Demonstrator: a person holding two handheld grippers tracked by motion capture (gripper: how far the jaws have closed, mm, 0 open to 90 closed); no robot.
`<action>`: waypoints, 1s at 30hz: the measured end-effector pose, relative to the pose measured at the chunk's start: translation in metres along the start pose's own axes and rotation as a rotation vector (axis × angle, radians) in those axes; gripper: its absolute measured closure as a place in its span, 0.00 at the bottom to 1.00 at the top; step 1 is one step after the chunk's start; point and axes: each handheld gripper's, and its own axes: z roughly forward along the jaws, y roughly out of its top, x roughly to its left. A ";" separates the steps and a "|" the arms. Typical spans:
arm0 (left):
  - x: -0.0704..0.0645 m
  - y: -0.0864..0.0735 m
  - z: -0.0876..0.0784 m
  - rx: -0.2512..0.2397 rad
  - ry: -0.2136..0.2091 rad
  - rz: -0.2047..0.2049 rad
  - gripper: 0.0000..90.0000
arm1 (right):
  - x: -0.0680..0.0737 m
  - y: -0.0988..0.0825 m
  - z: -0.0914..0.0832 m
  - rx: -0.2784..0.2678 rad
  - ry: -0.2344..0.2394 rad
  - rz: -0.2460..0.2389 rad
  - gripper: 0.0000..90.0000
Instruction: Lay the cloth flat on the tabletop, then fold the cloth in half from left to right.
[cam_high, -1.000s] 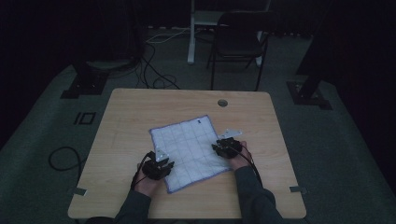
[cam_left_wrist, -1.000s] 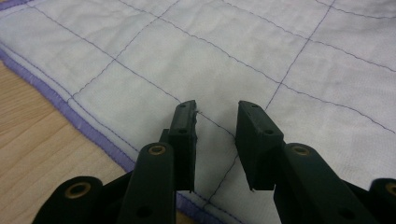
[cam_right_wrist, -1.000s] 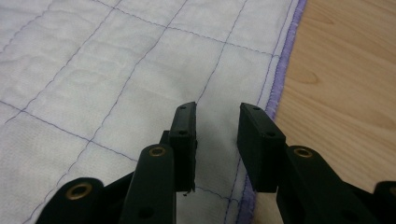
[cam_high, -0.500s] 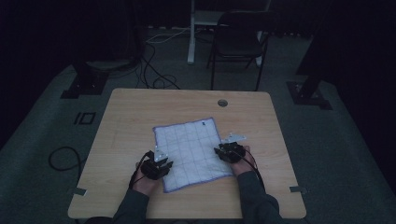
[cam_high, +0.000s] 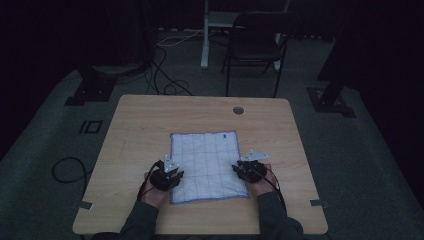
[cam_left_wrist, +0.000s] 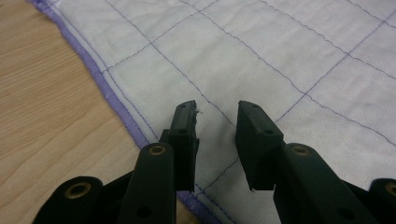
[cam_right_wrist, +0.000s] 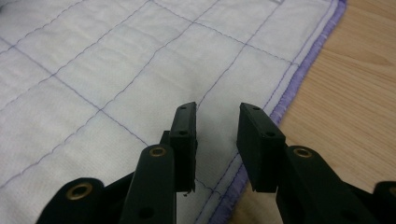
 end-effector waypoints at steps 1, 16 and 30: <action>0.001 0.000 0.000 0.000 0.001 -0.001 0.77 | 0.001 -0.001 -0.001 -0.002 0.000 0.003 0.76; 0.006 -0.001 0.000 0.001 0.013 -0.018 0.78 | 0.013 -0.007 -0.006 -0.009 0.009 0.003 0.75; 0.016 -0.002 -0.005 -0.005 0.048 -0.109 0.68 | 0.012 -0.008 -0.006 -0.017 0.010 0.007 0.75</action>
